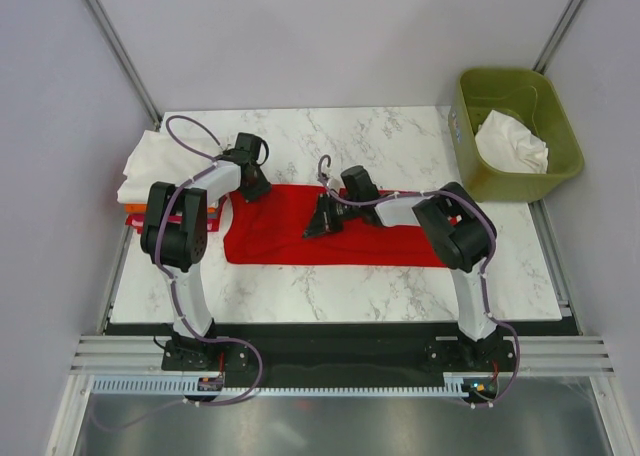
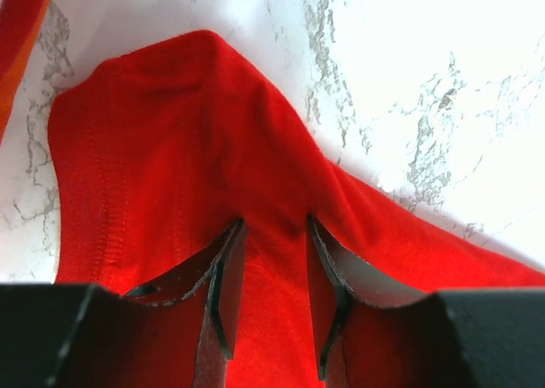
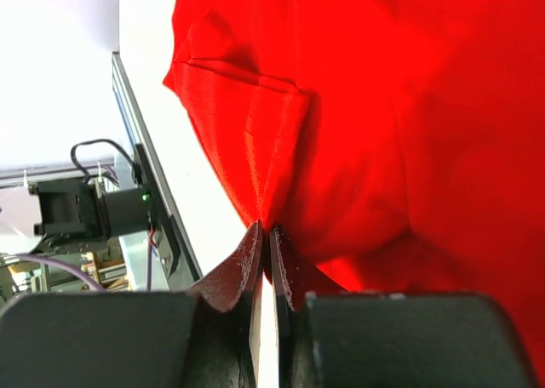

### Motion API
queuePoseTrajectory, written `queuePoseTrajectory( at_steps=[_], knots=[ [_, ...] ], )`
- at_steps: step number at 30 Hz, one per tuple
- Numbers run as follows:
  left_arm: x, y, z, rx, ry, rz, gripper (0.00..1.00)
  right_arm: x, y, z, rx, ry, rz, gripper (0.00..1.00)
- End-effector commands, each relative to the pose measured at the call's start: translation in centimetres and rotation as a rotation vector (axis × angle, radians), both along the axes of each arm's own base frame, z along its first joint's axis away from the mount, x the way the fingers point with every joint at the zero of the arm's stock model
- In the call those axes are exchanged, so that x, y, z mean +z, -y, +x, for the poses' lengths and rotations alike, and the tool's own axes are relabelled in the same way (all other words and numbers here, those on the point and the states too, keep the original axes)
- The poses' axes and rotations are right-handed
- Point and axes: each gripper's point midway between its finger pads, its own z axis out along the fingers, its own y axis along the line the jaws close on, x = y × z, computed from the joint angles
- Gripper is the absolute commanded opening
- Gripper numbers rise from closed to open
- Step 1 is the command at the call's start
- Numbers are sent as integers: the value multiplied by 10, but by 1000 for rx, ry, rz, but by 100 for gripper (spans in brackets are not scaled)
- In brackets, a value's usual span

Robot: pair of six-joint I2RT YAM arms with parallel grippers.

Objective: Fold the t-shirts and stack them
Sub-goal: Fold the tshirt

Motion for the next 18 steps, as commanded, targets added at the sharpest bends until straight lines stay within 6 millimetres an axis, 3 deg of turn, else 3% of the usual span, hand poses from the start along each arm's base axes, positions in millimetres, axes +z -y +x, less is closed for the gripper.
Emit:
queuePoseTrajectory(
  at_steps=[1, 3, 4, 7, 18],
  knots=[
    [-6, -16, -4, 19, -41, 56, 42, 21, 9, -8, 13, 74, 28, 13],
    [-5, -17, -4, 19, -38, 58, 42, 20, 14, -16, 13, 51, 23, 15],
    [-5, -17, -4, 17, -41, 60, 42, 19, 16, -19, 15, 44, 19, 28],
    [-4, -17, -4, 13, -39, 58, 42, 17, 22, -24, 2, 43, 3, 48],
    [4, -13, -5, -16, -28, 44, 42, 37, 14, -1, -26, 125, -32, 52]
  ],
)
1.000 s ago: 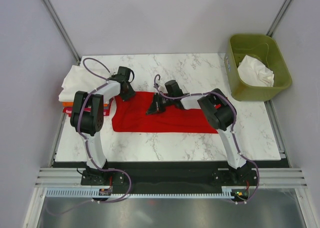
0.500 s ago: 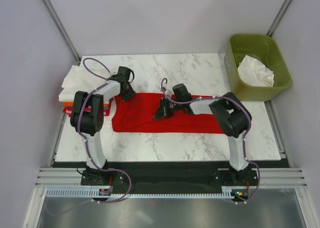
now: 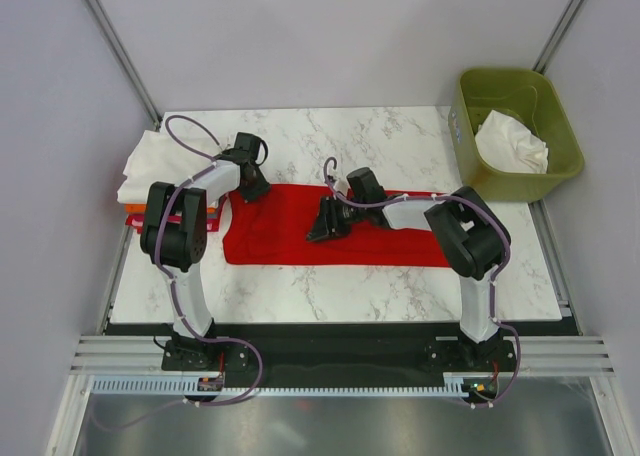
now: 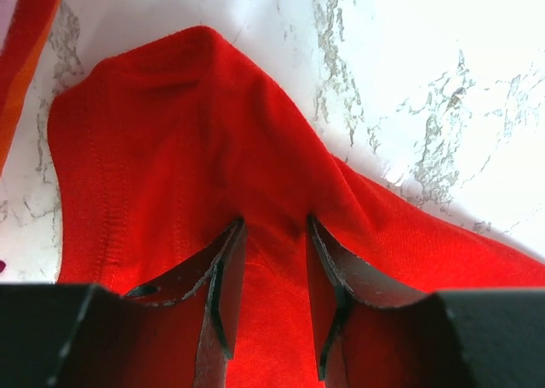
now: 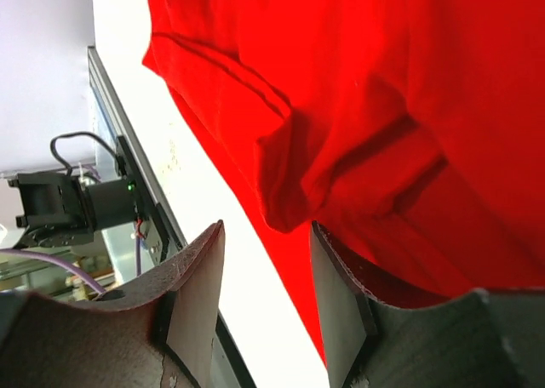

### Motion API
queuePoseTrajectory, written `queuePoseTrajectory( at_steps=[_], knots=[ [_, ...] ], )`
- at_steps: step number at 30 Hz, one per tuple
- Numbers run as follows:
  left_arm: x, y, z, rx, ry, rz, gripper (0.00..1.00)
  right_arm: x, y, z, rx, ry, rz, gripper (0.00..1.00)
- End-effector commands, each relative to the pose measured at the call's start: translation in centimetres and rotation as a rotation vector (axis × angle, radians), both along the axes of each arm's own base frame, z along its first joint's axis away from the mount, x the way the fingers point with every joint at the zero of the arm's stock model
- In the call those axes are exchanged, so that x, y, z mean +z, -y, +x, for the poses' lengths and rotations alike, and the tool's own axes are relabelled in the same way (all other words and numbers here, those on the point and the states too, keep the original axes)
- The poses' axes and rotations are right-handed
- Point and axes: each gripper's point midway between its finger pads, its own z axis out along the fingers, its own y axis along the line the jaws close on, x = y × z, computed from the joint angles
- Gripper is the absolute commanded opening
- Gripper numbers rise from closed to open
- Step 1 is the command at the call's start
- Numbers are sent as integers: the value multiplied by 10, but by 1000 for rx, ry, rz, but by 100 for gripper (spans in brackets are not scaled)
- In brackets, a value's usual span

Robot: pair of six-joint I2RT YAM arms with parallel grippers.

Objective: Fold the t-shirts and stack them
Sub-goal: Fold the tshirt

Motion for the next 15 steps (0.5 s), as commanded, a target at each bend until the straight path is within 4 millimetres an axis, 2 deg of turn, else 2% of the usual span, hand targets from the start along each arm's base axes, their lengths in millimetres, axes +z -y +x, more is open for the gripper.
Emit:
queuePoseTrajectory(
  at_steps=[1, 8, 11, 14, 15],
  knots=[
    [9, -10, -3, -19, -4, 41, 42, 36, -10, 21, 2, 137, 27, 52],
    [36, -5, -4, -48, 52, 33, 42, 42, -21, 34, -3, 181, -24, 52],
    [42, -2, -9, -57, 59, 28, 43, 43, -25, 39, -7, 194, -32, 52],
    [49, 5, -16, -64, 69, 11, 44, 41, -32, 45, -9, 203, -35, 53],
    [51, 8, -17, -67, 75, 8, 44, 34, -32, 47, -8, 196, -43, 53]
  ],
)
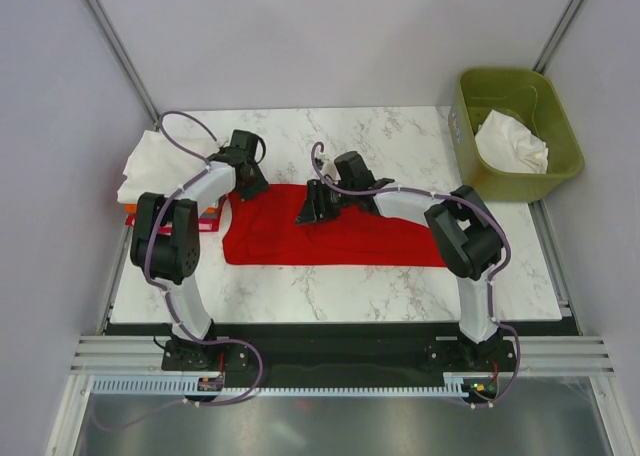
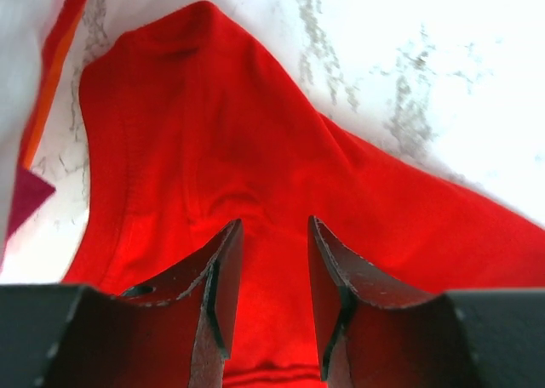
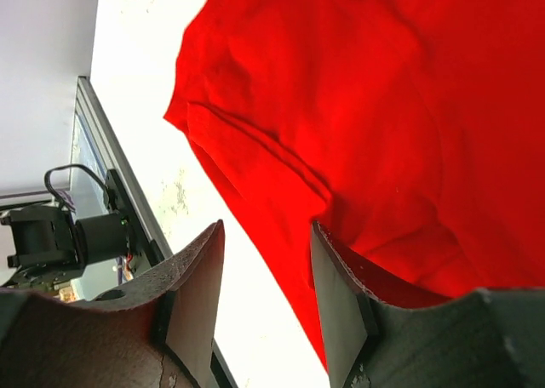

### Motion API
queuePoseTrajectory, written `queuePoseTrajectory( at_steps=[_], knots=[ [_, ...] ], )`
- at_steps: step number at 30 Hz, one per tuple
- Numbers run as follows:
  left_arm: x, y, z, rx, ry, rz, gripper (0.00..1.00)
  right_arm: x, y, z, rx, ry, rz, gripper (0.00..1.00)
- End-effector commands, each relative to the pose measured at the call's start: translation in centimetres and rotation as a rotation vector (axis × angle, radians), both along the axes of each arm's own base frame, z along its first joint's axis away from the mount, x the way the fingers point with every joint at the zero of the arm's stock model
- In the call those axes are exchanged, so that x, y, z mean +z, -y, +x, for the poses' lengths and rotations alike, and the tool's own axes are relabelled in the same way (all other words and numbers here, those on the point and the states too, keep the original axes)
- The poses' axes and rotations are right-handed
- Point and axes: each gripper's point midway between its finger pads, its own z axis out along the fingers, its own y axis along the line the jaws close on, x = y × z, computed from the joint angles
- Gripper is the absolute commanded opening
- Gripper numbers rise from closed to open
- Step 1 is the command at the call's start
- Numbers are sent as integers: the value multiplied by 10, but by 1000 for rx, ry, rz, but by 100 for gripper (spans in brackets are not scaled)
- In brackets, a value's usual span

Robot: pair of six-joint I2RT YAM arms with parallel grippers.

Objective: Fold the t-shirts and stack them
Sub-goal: Fold the tshirt

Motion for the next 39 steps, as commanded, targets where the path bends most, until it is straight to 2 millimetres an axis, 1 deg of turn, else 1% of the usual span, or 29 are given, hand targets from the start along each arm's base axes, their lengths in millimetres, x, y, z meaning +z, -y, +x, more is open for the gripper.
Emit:
queuePoseTrajectory(
  at_steps=[1, 2, 3, 5, 7, 9, 11, 17, 18, 20, 21, 23, 24, 25, 27, 28, 29, 30, 34, 39],
  knots=[
    [23, 10, -8, -40, 45, -1, 44, -1, -9, 15, 0, 50, -12, 53],
    [24, 15, -9, -43, 46, -9, 44, -5, -9, 16, -1, 40, -20, 53],
    [22, 18, -10, -49, 41, -13, 44, -13, -9, 14, -1, 20, -35, 52],
    [18, 26, -12, -57, 33, -21, 45, -16, -10, 15, -2, 15, -38, 52],
    [10, 32, -11, -67, 13, -27, 45, -24, -11, 13, 0, -2, -45, 52],
    [5, 35, -9, -69, 1, -32, 44, -27, -10, 10, 4, -10, -49, 51],
    [-1, 33, -6, -60, -6, -16, 45, -31, -7, 4, 4, -22, -57, 50],
    [-9, 29, -1, -56, -20, 18, 45, -33, 2, -8, 3, -39, -67, 42],
    [-8, 28, 0, -53, -19, 19, 45, -34, 3, -10, 5, -44, -69, 38],
    [-11, 27, 1, -52, -25, 27, 45, -36, 4, -15, 8, -56, -71, 33],
    [-11, 28, 1, -53, -26, 29, 45, -36, 5, -16, 7, -60, -72, 28],
    [-12, 26, 1, -50, -28, 39, 45, -36, 7, -19, 3, -68, -74, 20],
    [-13, 26, 1, -49, -31, 41, 45, -37, 9, -20, -3, -76, -75, 15],
    [-13, 25, 1, -51, -29, 43, 45, -38, 11, -23, -6, -86, -78, 13],
    [-15, 23, 1, -47, -35, 51, 45, -33, 12, -26, -10, -96, -70, 11],
    [-16, 24, 1, -47, -38, 53, 45, -29, 10, -27, -2, -87, -48, 11],
    [-17, 23, 1, -49, -40, 58, 45, -28, 11, -31, 1, -92, -42, 11],
    [-18, 23, 1, -49, -41, 60, 45, -27, 12, -32, 2, -93, -35, 13],
    [-23, 21, 2, -44, -53, 68, 45, -27, 17, -42, 10, -103, -32, 14],
    [-23, 21, 1, -42, -58, 67, 45, -31, 16, -47, 20, -131, -21, 16]
  ],
)
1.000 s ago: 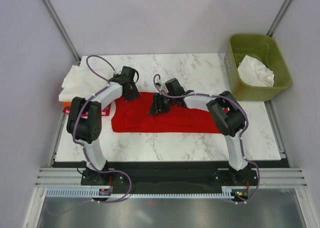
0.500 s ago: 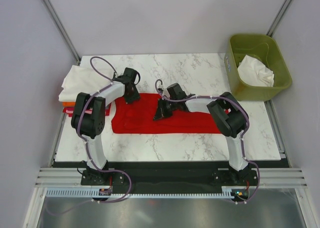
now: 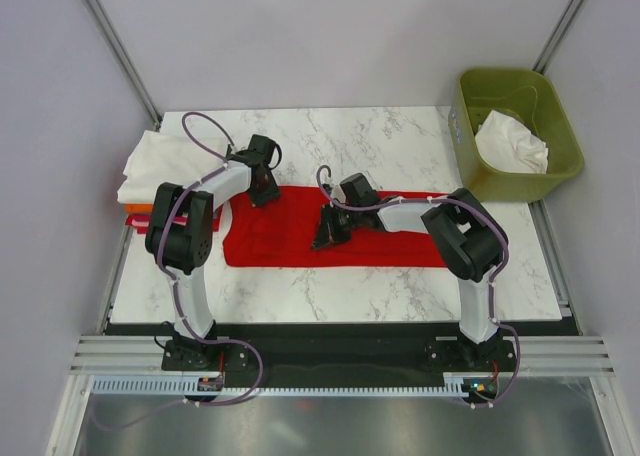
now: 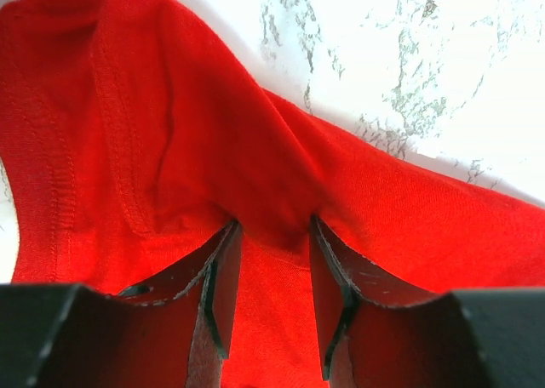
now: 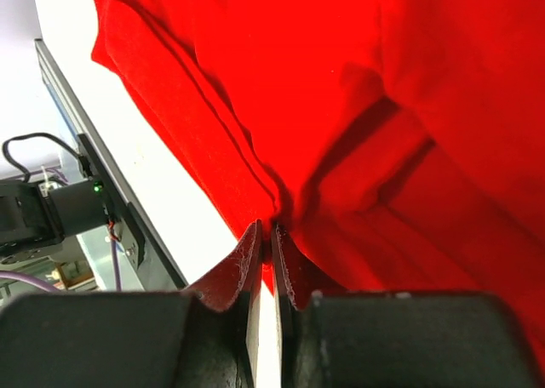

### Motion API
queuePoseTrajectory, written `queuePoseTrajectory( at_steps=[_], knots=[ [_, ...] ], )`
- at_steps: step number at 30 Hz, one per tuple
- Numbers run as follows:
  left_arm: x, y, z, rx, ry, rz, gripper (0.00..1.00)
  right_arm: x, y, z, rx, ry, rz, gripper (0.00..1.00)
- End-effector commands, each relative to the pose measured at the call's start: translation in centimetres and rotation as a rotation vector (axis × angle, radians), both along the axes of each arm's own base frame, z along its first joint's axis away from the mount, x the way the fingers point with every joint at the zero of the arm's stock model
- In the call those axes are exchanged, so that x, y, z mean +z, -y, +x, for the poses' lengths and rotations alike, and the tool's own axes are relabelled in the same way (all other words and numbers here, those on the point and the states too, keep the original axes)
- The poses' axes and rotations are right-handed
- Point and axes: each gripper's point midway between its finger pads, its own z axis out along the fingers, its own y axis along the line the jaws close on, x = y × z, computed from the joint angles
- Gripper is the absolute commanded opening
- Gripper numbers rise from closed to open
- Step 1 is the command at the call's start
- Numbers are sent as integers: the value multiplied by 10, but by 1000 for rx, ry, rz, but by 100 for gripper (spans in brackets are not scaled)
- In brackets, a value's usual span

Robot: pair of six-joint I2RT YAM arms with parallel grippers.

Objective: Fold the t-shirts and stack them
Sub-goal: Fold the tshirt

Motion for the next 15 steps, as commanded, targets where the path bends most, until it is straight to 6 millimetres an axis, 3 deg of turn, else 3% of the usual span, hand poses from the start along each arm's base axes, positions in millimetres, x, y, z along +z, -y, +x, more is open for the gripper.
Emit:
queuePoseTrajectory(
  at_steps=[1, 7, 8, 10, 15],
  knots=[
    [3, -6, 9, 20, 17, 28, 45, 17, -6, -3, 21, 26, 60, 15],
    [5, -6, 9, 15, 22, 32, 45, 20, -5, -20, 79, 28, 78, 27],
    [5, -6, 9, 15, 22, 32, 45, 22, -5, -24, 86, 31, 80, 34],
    [5, -6, 9, 16, 20, 32, 45, 20, -1, -30, 90, 27, 74, 38],
    [7, -5, 10, 12, 25, 28, 45, 37, 2, -25, 62, 86, 78, 47]
  ],
)
